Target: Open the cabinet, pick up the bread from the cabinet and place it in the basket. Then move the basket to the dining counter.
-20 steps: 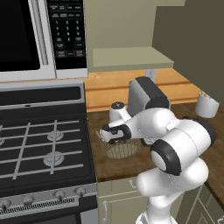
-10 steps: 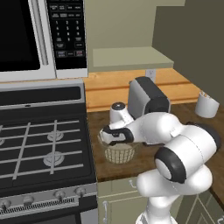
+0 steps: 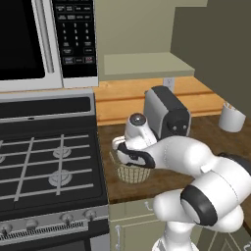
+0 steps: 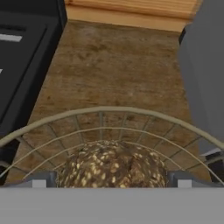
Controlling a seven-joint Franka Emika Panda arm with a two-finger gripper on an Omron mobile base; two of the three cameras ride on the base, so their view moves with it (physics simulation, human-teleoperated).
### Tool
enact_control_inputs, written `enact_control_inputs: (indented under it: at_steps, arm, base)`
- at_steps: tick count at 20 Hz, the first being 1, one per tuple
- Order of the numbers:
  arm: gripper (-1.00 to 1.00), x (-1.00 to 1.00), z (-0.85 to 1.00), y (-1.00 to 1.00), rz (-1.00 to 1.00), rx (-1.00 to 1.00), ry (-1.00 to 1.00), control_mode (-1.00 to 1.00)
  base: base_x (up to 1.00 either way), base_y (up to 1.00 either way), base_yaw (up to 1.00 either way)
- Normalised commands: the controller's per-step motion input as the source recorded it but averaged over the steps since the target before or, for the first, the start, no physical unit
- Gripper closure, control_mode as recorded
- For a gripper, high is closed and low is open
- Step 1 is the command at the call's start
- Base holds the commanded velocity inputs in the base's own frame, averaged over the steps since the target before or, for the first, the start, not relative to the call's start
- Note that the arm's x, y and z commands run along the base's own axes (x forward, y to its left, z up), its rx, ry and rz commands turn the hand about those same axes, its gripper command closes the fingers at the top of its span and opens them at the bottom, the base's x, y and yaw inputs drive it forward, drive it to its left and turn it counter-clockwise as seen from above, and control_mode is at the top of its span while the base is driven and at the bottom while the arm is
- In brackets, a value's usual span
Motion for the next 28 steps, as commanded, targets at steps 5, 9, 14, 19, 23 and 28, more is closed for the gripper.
enact_control_inputs:
  at_steps: [5, 9, 14, 19, 23, 28]
  arm:
    - [-1.00, 0.03, 0.03, 0.00, 0.00, 0.14, 0.00, -1.00]
    - [-1.00, 0.00, 0.20, 0.00, -0.04, 0.18, 0.03, -1.00]
    - [-1.00, 0.02, 0.09, 0.07, -0.08, 0.12, 0.00, -1.00]
    - [-1.00, 0.16, 0.00, 0.15, -0.16, 0.08, 0.14, -1.00]
    - [-1.00, 0.00, 0.00, 0.05, -0.24, 0.09, 0.20, -1.00]
    - [-1.00, -0.01, 0.01, 0.00, -0.32, 0.10, 0.23, -1.00]
  base:
    - [0.00, 0.00, 0.00]
    - [0.00, 0.00, 0.00]
    - [0.00, 0.00, 0.00]
    - [0.00, 0.00, 0.00]
    - [0.00, 0.00, 0.00]
    - [0.00, 0.00, 0.00]
